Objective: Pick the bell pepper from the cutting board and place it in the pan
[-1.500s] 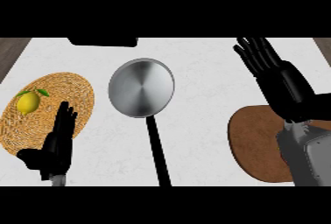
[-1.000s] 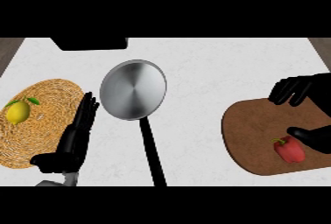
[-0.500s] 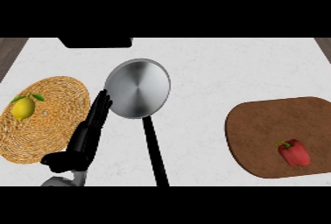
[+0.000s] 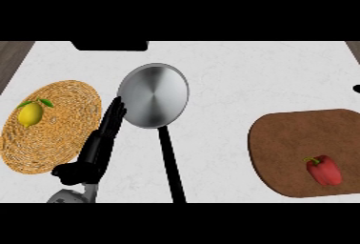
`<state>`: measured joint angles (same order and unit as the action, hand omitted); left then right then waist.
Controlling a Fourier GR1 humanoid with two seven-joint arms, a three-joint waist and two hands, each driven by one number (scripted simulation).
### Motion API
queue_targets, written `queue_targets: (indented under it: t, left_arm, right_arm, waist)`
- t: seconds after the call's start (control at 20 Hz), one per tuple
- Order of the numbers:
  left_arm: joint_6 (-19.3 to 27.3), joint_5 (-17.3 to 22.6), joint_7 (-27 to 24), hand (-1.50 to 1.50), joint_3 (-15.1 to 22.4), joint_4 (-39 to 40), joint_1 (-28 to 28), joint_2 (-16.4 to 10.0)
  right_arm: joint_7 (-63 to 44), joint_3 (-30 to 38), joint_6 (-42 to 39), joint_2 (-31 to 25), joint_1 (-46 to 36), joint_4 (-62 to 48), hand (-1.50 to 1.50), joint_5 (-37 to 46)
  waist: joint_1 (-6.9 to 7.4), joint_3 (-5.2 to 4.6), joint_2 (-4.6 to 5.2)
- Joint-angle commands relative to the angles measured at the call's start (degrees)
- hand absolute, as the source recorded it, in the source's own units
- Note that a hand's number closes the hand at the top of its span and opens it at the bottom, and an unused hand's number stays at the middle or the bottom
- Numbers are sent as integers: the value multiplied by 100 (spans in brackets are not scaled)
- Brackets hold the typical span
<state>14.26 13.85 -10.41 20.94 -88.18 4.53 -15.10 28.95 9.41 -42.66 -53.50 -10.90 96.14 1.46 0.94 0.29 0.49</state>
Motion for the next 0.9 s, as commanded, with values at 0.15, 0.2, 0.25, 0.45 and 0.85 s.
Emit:
queue_targets:
  t: [0.15, 0.2, 0.25, 0.45, 0.85]
  left_arm:
    - [-50, -12, 94, 0, -83, 101, 210, 7]
    - [5, -50, 88, 0, 13, 87, 145, 118]
    - [-118, 73, 24, 0, -151, -8, 79, -36]
    - [127, -224, 75, 0, 30, 52, 29, 169]
    - [-103, -399, 100, 0, -204, -82, -140, 232]
  right_arm:
    - [1340, -1317, 407, -634, 308, 611, -150, 2083]
    - [1483, -1484, 692, -666, 358, 583, -150, 2363]
    - [1592, -1773, 952, -671, 447, 436, -150, 2677]
    - [1859, -2307, 2200, -627, 760, 211, -150, 3811]
    - [2434, -2284, 2407, -146, 184, -1147, -150, 4433]
  waist:
    - [38, -6, 12]
    - [34, -8, 1]
    - [126, -6, 15]
    - [-34, -17, -30]
    - [-55, -28, -45]
